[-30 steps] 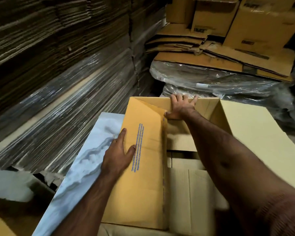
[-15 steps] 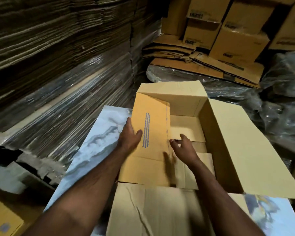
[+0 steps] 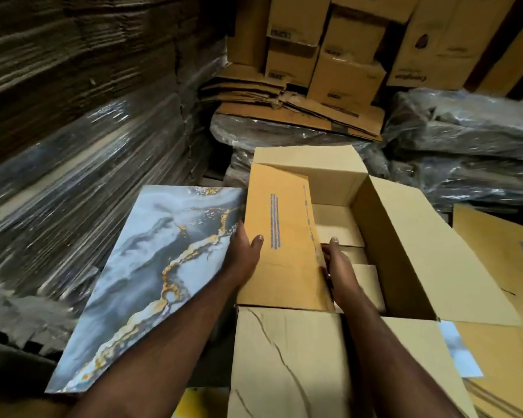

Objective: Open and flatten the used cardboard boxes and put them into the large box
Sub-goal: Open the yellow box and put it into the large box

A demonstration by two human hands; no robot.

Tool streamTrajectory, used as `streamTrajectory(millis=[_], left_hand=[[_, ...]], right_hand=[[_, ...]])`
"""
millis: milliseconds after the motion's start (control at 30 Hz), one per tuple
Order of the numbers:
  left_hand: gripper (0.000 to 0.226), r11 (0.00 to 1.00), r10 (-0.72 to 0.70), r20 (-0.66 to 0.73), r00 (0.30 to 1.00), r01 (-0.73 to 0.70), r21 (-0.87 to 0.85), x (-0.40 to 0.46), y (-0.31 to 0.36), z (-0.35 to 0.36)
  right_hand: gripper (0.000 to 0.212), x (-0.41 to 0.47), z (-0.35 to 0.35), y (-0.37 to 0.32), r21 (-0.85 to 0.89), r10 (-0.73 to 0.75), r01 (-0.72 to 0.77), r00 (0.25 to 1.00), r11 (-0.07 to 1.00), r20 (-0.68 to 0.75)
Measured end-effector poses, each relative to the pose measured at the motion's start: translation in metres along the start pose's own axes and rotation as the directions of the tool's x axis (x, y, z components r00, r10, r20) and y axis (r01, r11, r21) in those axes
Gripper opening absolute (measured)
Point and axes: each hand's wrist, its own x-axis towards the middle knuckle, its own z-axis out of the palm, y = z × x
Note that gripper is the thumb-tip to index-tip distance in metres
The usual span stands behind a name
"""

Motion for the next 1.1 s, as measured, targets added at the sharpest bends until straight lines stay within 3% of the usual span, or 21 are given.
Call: streamTrajectory(millis=[67, 133, 200, 300, 367, 467, 567, 633, 733, 800, 933, 1033, 1100], left_hand=[[0.071, 1.0, 0.0, -0.025, 1.0, 0.0, -0.006, -0.003, 0.006, -0.006], [0.072, 1.0, -0.025, -0.043, 0.999, 0.025, -0.009, -0.003, 0.024, -0.015], [0.078, 0.998, -0.015, -0.014, 1.0, 0.014, -0.067, -0.006, 0.062, -0.029], [0.084, 0.979, 0.009, 0.167, 0.986, 0.026, -0.204, -0.011, 0.127, -0.052], [0.083, 0.995, 0.046, 0.239, 0.97, -0.023, -0.096, -0.014, 0.158, -0.071], [0.052, 0.972, 0.016, 0.249, 0.968, -0.073, 0.221, -0.01, 0.176, -0.107], [0.035, 0.846, -0.089, 0.17, 0.981, -0.016, 0.533, -0.005, 0.174, -0.145], [0.04, 0.721, -0.134, 0.011, 0.991, 0.09, 0.687, 0.003, 0.157, -0.166], [0.047, 0.617, -0.176, -0.323, 0.93, 0.36, 0.7, 0.01, 0.109, -0.17], [0.054, 0.626, -0.221, -0.393, 0.892, 0.439, 0.644, 0.006, 0.075, -0.157], [0.066, 0.593, -0.313, -0.191, 0.93, 0.349, 0.726, -0.007, 0.031, -0.114], [0.068, 0.688, -0.366, 0.007, 0.931, 0.266, 0.676, -0.006, 0.025, -0.084], [0.076, 0.742, -0.379, 0.051, 0.924, 0.271, 0.614, -0.001, 0.031, -0.069]], right_hand=[[0.057, -0.005, -0.003, -0.01, 0.213, -0.03, 0.021, 0.999, 0.977, 0.04], [0.066, -0.01, 0.003, -0.025, 0.318, -0.095, 0.041, 0.983, 0.947, 0.158], [0.077, -0.019, 0.019, -0.041, 0.29, -0.169, 0.078, 0.938, 0.954, 0.303], [0.088, -0.031, 0.056, -0.053, 0.137, -0.202, 0.156, 0.866, 0.978, 0.458], [0.09, -0.037, 0.075, -0.052, 0.011, -0.185, 0.212, 0.829, 0.977, 0.528], [0.081, -0.04, 0.085, -0.04, -0.068, -0.164, 0.238, 0.822, 0.969, 0.546], [0.079, -0.037, 0.079, -0.026, -0.142, -0.111, 0.211, 0.853, 0.967, 0.51], [0.074, -0.03, 0.072, -0.019, -0.19, -0.087, 0.189, 0.891, 0.963, 0.445], [0.063, -0.019, 0.061, -0.014, -0.223, -0.094, 0.18, 0.932, 0.958, 0.35], [0.054, -0.015, 0.056, -0.012, -0.269, -0.134, 0.224, 0.939, 0.937, 0.317], [0.044, -0.01, 0.046, -0.007, -0.366, -0.21, 0.323, 0.925, 0.873, 0.316], [0.038, -0.006, 0.038, 0.0, -0.391, -0.198, 0.317, 0.928, 0.864, 0.315], [0.035, -0.002, 0.034, 0.001, -0.402, -0.212, 0.322, 0.932, 0.857, 0.294]])
